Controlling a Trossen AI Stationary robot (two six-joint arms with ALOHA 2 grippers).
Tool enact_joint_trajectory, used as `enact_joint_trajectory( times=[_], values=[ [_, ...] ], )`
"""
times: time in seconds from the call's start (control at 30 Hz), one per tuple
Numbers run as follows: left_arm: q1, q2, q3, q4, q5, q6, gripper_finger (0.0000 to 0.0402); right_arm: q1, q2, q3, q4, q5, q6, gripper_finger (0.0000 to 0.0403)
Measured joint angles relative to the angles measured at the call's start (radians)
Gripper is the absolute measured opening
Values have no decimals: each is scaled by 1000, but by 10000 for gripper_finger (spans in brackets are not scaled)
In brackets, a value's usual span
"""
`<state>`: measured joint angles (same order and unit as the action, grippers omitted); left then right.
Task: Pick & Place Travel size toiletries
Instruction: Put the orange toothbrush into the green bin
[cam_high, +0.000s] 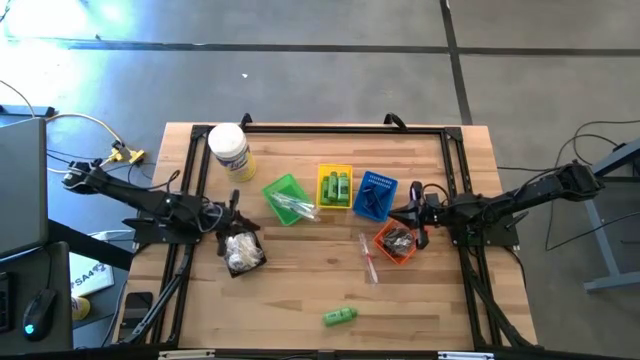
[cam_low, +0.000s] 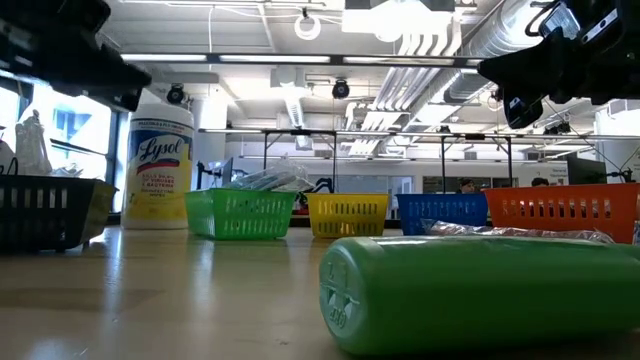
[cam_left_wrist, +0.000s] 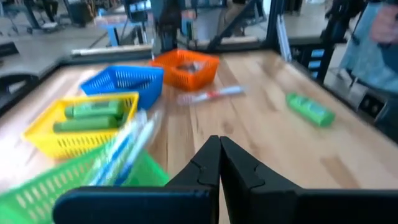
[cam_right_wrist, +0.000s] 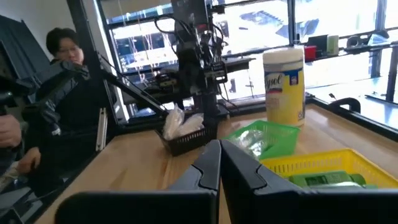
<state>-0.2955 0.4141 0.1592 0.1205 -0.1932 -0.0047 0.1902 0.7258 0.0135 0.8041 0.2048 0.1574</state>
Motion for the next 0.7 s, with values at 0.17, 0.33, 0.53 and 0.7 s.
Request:
enact_joint_trajectory(
  times=[0.17,0.33,0.53,0.7],
  values=[
    [0,0,-35,16,-7,64,0,0,0,0,-53,1,5,3],
    [1,1,-54,15,-9,106,0,0,0,0,-56,-4,-2,3],
    [1,2,-77,42,-12,76,0,38,1,127,-271,14,2,3],
    [1,2,-77,44,-11,53,0,150,108,374,-649,163,35,3]
  ],
)
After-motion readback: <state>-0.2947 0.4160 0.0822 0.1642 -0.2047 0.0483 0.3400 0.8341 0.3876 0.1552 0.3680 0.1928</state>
